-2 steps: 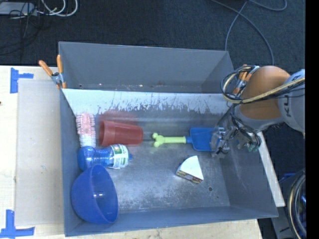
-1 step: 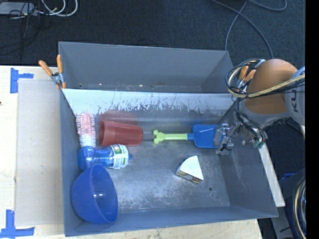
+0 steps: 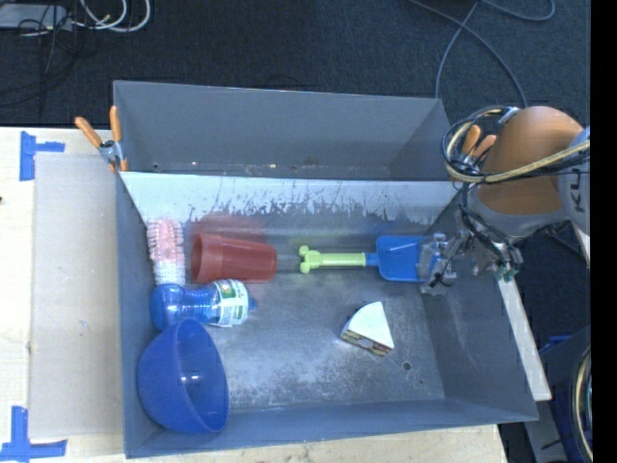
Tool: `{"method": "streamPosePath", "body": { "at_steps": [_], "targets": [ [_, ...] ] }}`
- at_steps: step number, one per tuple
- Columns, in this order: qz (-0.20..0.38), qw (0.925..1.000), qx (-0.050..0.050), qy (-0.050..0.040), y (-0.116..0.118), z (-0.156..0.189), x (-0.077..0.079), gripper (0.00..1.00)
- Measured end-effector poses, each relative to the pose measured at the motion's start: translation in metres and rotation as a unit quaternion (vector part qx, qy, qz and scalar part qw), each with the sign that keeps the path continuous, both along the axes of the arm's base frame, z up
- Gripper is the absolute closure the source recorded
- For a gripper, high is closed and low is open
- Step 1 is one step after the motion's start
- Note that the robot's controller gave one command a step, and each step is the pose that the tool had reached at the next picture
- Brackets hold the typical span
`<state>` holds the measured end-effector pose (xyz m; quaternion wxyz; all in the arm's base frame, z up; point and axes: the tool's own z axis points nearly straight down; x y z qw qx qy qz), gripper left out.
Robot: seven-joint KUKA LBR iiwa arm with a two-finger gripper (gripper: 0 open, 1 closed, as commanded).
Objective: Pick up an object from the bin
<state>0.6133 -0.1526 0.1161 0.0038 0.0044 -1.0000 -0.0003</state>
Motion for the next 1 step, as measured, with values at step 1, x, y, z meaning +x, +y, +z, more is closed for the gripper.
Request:
{"method": "streamPosePath", "body": {
  "at_steps": [1],
  "targets": [
    [0.0,1.0,0.001,0.0042,0.0007,0.0062,-0.002,1.0]
  ]
}}
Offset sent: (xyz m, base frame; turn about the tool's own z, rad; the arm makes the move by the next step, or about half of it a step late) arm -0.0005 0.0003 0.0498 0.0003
